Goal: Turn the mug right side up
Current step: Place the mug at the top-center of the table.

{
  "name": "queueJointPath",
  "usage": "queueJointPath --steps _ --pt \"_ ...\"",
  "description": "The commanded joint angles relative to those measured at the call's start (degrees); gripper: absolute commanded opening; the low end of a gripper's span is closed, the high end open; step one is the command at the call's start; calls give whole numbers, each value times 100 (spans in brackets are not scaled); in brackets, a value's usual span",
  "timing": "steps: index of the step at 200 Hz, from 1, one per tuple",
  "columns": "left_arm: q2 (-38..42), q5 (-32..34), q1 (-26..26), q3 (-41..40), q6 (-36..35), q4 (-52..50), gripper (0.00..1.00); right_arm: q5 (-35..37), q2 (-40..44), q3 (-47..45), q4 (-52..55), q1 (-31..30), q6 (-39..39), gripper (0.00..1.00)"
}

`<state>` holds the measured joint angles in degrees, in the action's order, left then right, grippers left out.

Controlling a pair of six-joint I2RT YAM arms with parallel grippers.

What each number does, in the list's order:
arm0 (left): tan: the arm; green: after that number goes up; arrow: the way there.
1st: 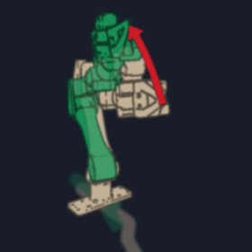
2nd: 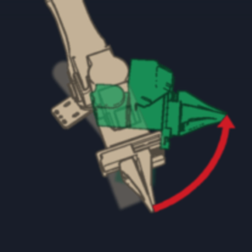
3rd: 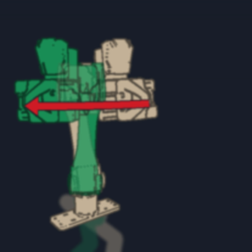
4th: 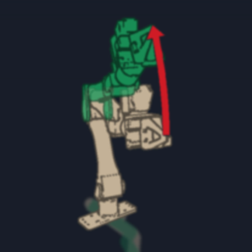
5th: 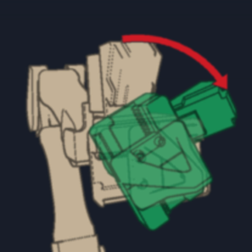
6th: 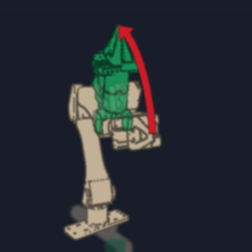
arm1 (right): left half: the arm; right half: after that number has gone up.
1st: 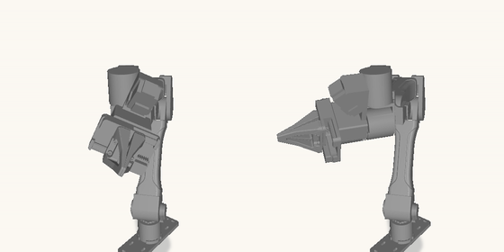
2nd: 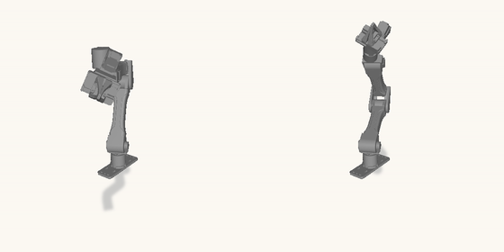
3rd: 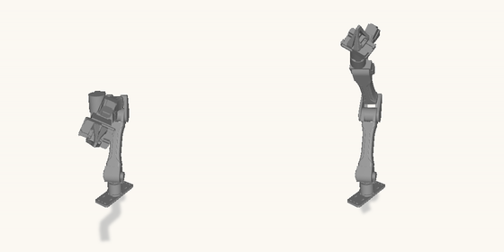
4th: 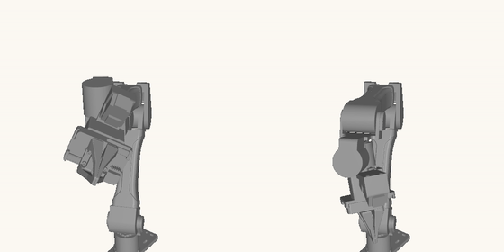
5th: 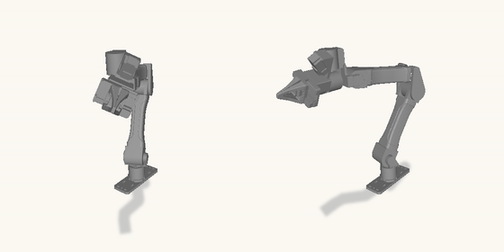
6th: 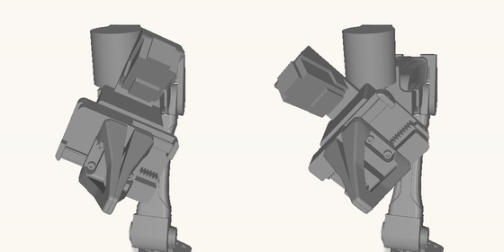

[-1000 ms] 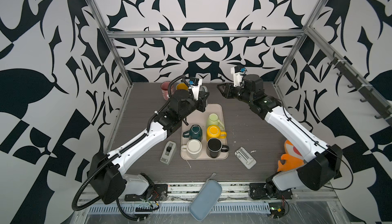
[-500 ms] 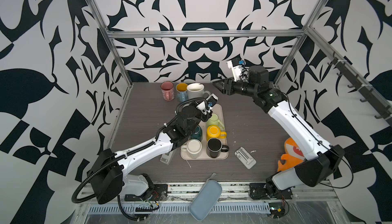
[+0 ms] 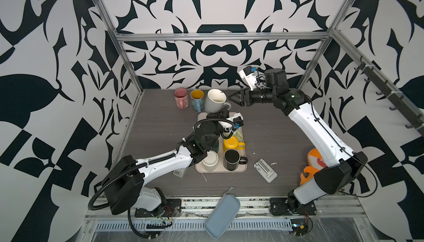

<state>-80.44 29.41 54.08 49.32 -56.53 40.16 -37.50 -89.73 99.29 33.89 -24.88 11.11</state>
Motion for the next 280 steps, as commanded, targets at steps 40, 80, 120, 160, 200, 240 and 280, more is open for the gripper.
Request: queueJointPath --steps 40,80,120,160,200,240,280 --pt "245 -148 23 88 -311 336 0 50 -204 470 974 -368 -754 60" --pt "283 -232 22 78 -241 282 0 282 -316 495 1075 -434 -747 47" --pt "327 -282 15 78 -212 251 0 540 -337 530 1089 -443 -726 32" --pt "324 -313 23 80 -205 225 0 573 -348 530 1058 -433 -689 8" --pt "311 -199 16 135 -106 194 1 621 -354 530 1008 -439 -625 0" --pt "309 -91 24 165 139 109 50 974 -163 247 522 -441 -393 0" --pt "354 83 24 159 363 -286 59 1495 27 26 28 -435 -139 0"
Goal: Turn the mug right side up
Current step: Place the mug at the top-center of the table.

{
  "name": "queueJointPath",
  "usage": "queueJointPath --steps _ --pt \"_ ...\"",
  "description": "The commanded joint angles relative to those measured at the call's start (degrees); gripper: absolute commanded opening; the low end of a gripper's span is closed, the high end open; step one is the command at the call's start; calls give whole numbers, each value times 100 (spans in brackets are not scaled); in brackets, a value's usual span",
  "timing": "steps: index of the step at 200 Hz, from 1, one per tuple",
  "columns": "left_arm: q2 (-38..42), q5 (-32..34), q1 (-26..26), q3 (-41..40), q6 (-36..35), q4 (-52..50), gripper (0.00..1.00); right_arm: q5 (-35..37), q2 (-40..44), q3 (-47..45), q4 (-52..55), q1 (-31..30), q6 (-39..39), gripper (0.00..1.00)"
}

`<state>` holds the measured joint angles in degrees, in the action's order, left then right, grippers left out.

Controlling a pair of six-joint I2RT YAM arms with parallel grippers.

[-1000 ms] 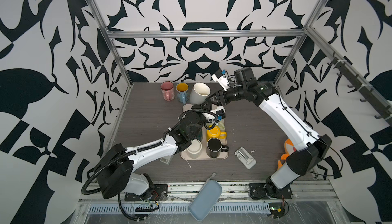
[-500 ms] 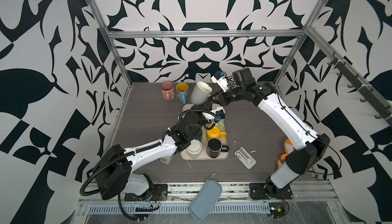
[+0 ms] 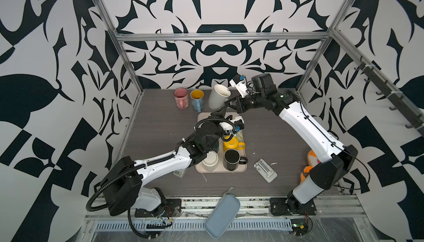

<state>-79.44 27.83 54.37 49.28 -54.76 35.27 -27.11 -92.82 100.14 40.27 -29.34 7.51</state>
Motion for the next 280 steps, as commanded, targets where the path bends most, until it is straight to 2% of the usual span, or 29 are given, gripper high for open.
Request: queueJointPath --steps 1,30,42,49,70,85,140,173,221,252,280 --pt "253 249 0 167 190 197 59 481 335 -58 -618 5 232 0" --pt "325 570 -10 113 539 -99 62 1111 332 -81 -859 9 368 0" --pt "405 639 -59 188 883 -415 69 1370 242 8 -870 11 429 0" --pt "456 577 -162 322 1415 -864 73 1503 135 100 -840 14 462 0" --pt "500 71 -765 938 3207 -2539 71 1746 -245 460 -676 12 560 0" --pt "502 -263 -1176 1206 4141 -3170 70 1916 -551 708 -619 -1 609 0" --pt "458 -1785 -2294 1643 6291 -4198 70 2590 -1789 1846 -217 -154 599 0" --pt "398 -2759 -2996 1693 7370 -4323 70 2764 -2578 2721 113 -230 592 0" --pt "399 -3778 -3678 1390 8295 -3922 70 2925 -3588 3923 491 -291 677 0" --pt "350 -4232 -3900 1254 8684 -3726 70 2998 -4092 4487 607 -291 754 0" --pt "376 -4349 -3952 1184 8737 -3652 70 2953 -4326 4624 536 -285 848 0"
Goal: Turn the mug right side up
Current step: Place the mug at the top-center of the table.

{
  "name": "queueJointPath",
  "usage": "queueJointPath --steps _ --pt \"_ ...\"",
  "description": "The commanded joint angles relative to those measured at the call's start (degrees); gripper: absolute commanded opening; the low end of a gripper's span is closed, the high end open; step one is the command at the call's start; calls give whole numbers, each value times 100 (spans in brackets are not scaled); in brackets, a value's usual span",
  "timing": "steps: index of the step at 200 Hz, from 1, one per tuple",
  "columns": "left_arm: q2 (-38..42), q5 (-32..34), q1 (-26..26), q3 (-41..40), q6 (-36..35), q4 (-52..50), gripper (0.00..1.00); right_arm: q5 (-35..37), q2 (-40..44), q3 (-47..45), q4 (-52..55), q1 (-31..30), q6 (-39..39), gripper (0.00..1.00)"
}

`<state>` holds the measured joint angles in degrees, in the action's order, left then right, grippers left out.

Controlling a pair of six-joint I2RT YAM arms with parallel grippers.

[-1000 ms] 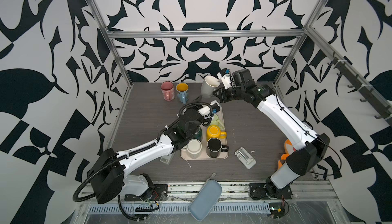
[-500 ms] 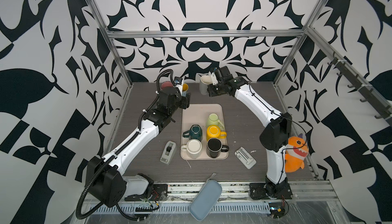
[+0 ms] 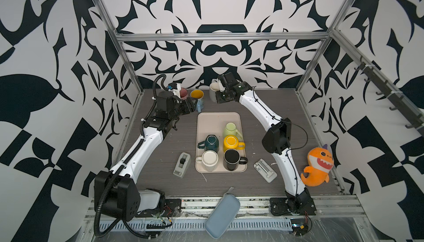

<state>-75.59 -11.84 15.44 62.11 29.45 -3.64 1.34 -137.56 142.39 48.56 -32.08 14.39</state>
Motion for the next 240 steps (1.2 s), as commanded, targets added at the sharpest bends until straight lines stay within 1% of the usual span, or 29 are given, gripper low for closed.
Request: queueJointPath --steps 1,48,103,109,134,170,240 --pt "-4 -390 -63 -105 316 244 70 105 140 402 -302 -15 165 0" --pt "64 -554 -156 -257 386 407 70 24 -122 486 -520 -20 275 0" --pt "70 -595 -227 -373 447 495 70 -127 -316 593 -784 -26 365 0" --pt "71 -609 -230 -382 456 496 70 -133 -464 598 -809 -24 377 0" --pt "91 -615 -252 -433 474 496 70 -147 -578 650 -871 -31 398 0" --pt "146 -616 -279 -492 469 512 70 -265 -678 663 -1034 -34 518 0" --pt "163 -609 -307 -582 518 566 71 -262 -764 713 -1076 -62 532 1"
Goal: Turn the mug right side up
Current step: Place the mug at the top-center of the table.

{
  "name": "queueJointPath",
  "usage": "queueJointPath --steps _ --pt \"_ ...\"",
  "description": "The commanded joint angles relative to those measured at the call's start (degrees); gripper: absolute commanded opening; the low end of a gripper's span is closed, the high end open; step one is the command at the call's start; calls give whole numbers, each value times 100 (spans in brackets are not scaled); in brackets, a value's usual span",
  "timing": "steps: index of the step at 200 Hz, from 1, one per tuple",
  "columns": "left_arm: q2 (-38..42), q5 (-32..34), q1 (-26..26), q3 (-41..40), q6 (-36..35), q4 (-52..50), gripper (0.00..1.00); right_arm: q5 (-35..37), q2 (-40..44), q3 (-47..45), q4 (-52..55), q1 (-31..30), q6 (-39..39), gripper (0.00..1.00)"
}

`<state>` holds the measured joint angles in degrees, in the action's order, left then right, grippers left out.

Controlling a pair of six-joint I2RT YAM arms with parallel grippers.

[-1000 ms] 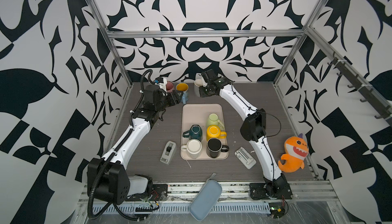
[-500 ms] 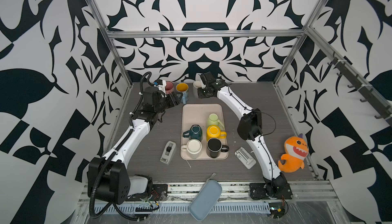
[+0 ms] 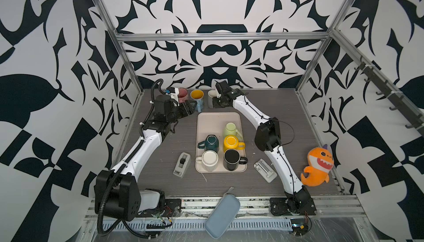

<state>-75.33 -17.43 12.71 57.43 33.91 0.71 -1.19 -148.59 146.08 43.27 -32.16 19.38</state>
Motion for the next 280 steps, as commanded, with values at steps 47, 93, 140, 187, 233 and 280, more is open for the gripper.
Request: queueJointPath --steps 47,93,140,187,233,280 --pt "162 -49 -41 -145 89 166 71 48 314 346 -542 -69 -4 7" --pt "173 -25 -49 -159 89 171 72 100 295 343 -530 -85 -21 9" --pt "175 -14 -49 -186 89 184 72 205 283 347 -486 -102 -86 12" --pt "186 -6 -52 -203 89 184 72 294 278 345 -450 -121 -143 14" --pt "185 1 -55 -208 80 184 72 297 244 350 -424 -125 -143 15" --pt "178 -12 -58 -206 89 184 72 260 245 345 -350 -135 -133 20"
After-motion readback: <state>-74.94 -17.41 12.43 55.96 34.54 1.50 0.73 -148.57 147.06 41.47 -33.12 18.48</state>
